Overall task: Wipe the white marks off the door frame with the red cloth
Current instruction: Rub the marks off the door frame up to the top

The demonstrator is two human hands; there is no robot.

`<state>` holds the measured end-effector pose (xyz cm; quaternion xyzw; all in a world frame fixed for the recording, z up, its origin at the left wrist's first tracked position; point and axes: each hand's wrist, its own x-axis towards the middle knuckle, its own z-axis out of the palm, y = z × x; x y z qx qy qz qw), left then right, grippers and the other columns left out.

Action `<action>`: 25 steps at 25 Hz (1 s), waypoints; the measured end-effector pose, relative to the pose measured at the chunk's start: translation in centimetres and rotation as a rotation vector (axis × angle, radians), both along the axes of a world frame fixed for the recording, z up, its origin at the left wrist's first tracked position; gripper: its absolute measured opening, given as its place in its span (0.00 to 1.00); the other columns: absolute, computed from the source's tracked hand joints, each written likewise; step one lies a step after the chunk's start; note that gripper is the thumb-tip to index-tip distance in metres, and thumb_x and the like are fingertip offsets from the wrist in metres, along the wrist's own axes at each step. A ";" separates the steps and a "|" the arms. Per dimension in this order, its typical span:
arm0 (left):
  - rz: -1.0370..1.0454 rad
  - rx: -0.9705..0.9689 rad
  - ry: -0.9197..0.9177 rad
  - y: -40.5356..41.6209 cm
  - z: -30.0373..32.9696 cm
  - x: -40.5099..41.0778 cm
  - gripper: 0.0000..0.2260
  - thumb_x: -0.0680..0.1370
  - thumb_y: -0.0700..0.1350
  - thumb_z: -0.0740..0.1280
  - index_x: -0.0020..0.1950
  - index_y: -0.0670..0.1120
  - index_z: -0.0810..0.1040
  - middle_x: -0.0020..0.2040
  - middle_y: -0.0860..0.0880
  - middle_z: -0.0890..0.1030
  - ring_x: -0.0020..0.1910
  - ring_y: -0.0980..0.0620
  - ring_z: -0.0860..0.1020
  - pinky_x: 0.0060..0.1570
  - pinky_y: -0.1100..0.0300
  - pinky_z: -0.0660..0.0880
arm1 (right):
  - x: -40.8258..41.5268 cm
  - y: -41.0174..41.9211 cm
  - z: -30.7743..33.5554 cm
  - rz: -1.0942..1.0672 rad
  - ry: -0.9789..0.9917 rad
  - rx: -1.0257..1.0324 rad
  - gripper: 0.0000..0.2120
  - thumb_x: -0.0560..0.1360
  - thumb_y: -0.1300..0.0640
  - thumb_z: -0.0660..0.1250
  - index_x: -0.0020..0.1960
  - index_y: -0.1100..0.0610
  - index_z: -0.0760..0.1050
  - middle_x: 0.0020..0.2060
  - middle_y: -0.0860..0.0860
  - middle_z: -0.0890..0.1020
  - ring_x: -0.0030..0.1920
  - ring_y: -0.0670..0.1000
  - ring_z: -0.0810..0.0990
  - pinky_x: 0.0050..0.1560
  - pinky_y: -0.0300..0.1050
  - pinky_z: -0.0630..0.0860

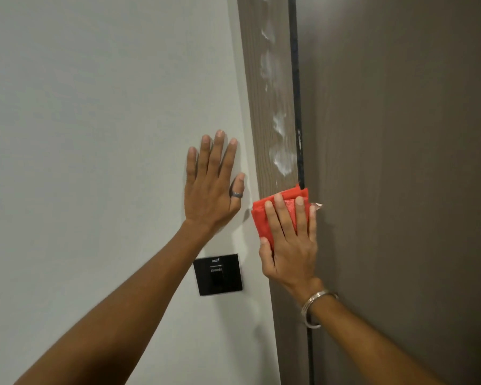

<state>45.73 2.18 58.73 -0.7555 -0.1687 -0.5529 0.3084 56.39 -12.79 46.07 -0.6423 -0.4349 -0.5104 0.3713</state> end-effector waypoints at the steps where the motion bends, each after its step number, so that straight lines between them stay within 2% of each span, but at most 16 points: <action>1: -0.009 0.006 -0.004 0.1 0.0 0.0 0.31 0.85 0.57 0.53 0.85 0.48 0.50 0.86 0.43 0.51 0.85 0.45 0.43 0.83 0.45 0.41 | 0.4 -0.1 0.3 0.003 -0.046 -0.013 0.34 0.81 0.44 0.59 0.83 0.51 0.53 0.82 0.52 0.57 0.84 0.59 0.48 0.82 0.67 0.49; 3: -0.006 0.021 -0.014 0.3 -0.2 -0.1 0.31 0.85 0.57 0.53 0.85 0.48 0.50 0.86 0.43 0.52 0.85 0.45 0.44 0.83 0.46 0.40 | 1.1 -0.2 1.7 0.024 -0.048 -0.009 0.32 0.83 0.41 0.57 0.82 0.52 0.55 0.82 0.53 0.60 0.84 0.59 0.49 0.82 0.66 0.51; 5: -0.007 0.013 -0.020 0.3 0.0 0.1 0.31 0.85 0.57 0.53 0.85 0.48 0.50 0.86 0.43 0.53 0.84 0.45 0.44 0.83 0.46 0.40 | 0.8 -0.3 3.1 -0.003 0.016 0.030 0.31 0.83 0.41 0.57 0.82 0.52 0.56 0.82 0.53 0.58 0.83 0.60 0.49 0.83 0.64 0.48; 8: -0.006 0.013 -0.016 0.3 -0.3 0.1 0.31 0.85 0.58 0.53 0.85 0.48 0.51 0.85 0.43 0.54 0.84 0.46 0.44 0.83 0.46 0.40 | 1.4 -0.8 4.2 -0.024 -0.222 -0.104 0.31 0.83 0.41 0.59 0.82 0.50 0.57 0.81 0.54 0.60 0.82 0.63 0.55 0.82 0.67 0.49; 9: 0.005 0.013 -0.013 0.3 -0.2 0.0 0.31 0.85 0.58 0.53 0.85 0.48 0.51 0.85 0.43 0.54 0.84 0.46 0.44 0.83 0.46 0.40 | 1.5 -0.8 5.8 -0.019 -0.245 -0.107 0.31 0.83 0.41 0.59 0.82 0.50 0.57 0.82 0.54 0.60 0.82 0.63 0.55 0.82 0.67 0.49; 12: 0.007 -0.008 -0.017 0.0 0.2 0.0 0.31 0.85 0.59 0.55 0.85 0.47 0.52 0.85 0.42 0.55 0.84 0.46 0.45 0.83 0.46 0.41 | 1.1 0.2 10.3 -0.029 -0.051 0.038 0.31 0.83 0.40 0.58 0.82 0.51 0.59 0.82 0.56 0.61 0.82 0.64 0.56 0.82 0.67 0.49; 13: -0.002 -0.012 -0.010 0.1 0.2 -0.1 0.32 0.85 0.59 0.56 0.85 0.47 0.53 0.85 0.42 0.55 0.84 0.45 0.45 0.83 0.45 0.42 | 0.8 0.3 10.5 -0.040 -0.056 0.038 0.31 0.83 0.40 0.58 0.82 0.51 0.60 0.82 0.56 0.61 0.82 0.64 0.56 0.81 0.68 0.51; 16: -0.016 -0.010 0.020 -0.1 0.2 -0.2 0.33 0.84 0.58 0.58 0.85 0.46 0.51 0.85 0.41 0.53 0.85 0.42 0.47 0.83 0.42 0.45 | 2.4 -0.9 9.2 -0.026 -0.336 -0.141 0.30 0.84 0.41 0.58 0.82 0.50 0.59 0.83 0.55 0.59 0.83 0.62 0.55 0.81 0.69 0.52; 17: -0.022 -0.018 0.023 -0.1 0.1 -0.2 0.33 0.85 0.57 0.57 0.85 0.47 0.51 0.86 0.42 0.52 0.85 0.42 0.48 0.83 0.42 0.45 | 3.0 -1.4 9.5 -0.006 -0.328 -0.148 0.30 0.84 0.42 0.58 0.83 0.50 0.58 0.83 0.54 0.58 0.83 0.61 0.53 0.82 0.67 0.51; 20: -0.023 -0.032 0.018 -0.2 0.1 -0.1 0.31 0.85 0.57 0.54 0.85 0.48 0.50 0.86 0.45 0.50 0.85 0.43 0.48 0.83 0.42 0.46 | 1.6 -0.9 11.7 -0.025 -0.048 -0.015 0.30 0.84 0.42 0.54 0.83 0.49 0.53 0.84 0.52 0.54 0.84 0.60 0.51 0.82 0.66 0.49; 22: -0.020 -0.032 0.015 -0.2 0.2 -0.3 0.31 0.85 0.57 0.54 0.85 0.48 0.50 0.86 0.45 0.50 0.85 0.42 0.48 0.83 0.41 0.46 | 1.0 -0.8 12.1 -0.001 -0.056 -0.041 0.30 0.85 0.42 0.52 0.84 0.49 0.52 0.84 0.52 0.53 0.84 0.59 0.49 0.82 0.68 0.51; 25: -0.011 -0.047 -0.046 -0.3 1.4 0.0 0.31 0.85 0.57 0.55 0.85 0.48 0.51 0.86 0.44 0.50 0.85 0.42 0.48 0.83 0.42 0.44 | 1.2 -1.3 14.2 -0.001 0.057 -0.006 0.31 0.84 0.41 0.51 0.84 0.47 0.48 0.84 0.50 0.49 0.85 0.58 0.44 0.83 0.65 0.45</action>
